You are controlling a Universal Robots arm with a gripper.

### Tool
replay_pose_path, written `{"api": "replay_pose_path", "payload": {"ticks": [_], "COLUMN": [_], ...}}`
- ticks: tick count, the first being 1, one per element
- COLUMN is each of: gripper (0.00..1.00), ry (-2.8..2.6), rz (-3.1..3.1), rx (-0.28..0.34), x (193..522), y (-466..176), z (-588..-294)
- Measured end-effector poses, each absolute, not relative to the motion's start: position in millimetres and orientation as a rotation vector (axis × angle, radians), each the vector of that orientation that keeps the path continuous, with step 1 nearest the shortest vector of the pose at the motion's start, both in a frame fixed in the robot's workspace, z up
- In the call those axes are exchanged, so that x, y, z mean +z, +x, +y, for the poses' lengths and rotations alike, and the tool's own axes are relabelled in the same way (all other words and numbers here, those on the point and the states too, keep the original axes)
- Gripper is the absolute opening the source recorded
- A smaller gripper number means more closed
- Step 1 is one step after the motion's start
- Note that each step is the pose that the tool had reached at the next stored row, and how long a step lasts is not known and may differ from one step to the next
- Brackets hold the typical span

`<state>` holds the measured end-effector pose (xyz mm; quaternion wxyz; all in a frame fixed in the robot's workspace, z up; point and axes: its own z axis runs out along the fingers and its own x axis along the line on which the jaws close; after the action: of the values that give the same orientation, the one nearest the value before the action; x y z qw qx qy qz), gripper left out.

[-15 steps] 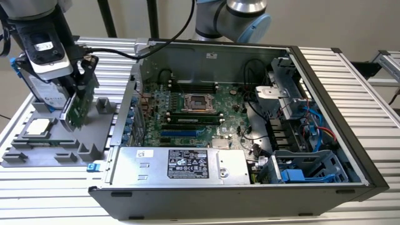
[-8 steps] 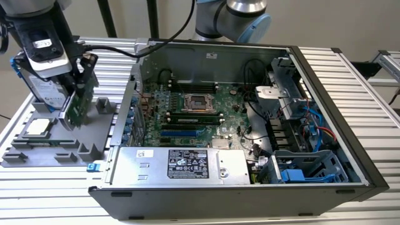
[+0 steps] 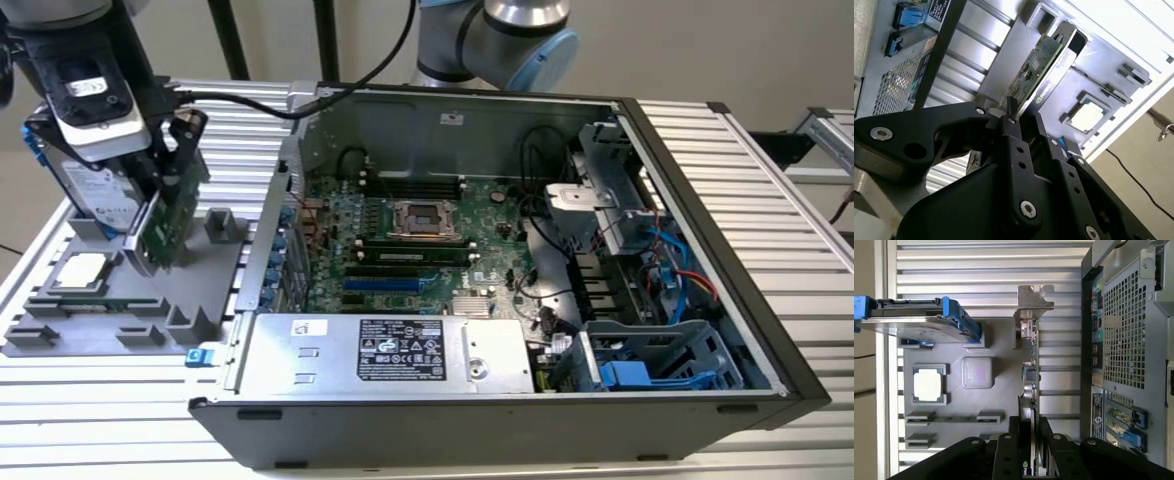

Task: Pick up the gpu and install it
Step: 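Pick up the gpu and move the gpu toward the slot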

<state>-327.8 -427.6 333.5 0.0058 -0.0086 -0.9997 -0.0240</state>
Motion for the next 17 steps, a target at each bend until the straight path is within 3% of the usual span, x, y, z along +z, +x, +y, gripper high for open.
{"api": "replay_pose_path", "payload": {"ticks": [17], "gripper": [0.00], "ry": [-0.027], "rz": [-3.129], "rx": [-0.075], "x": [345.3], "y": [-327.8], "z": [-427.6]}}
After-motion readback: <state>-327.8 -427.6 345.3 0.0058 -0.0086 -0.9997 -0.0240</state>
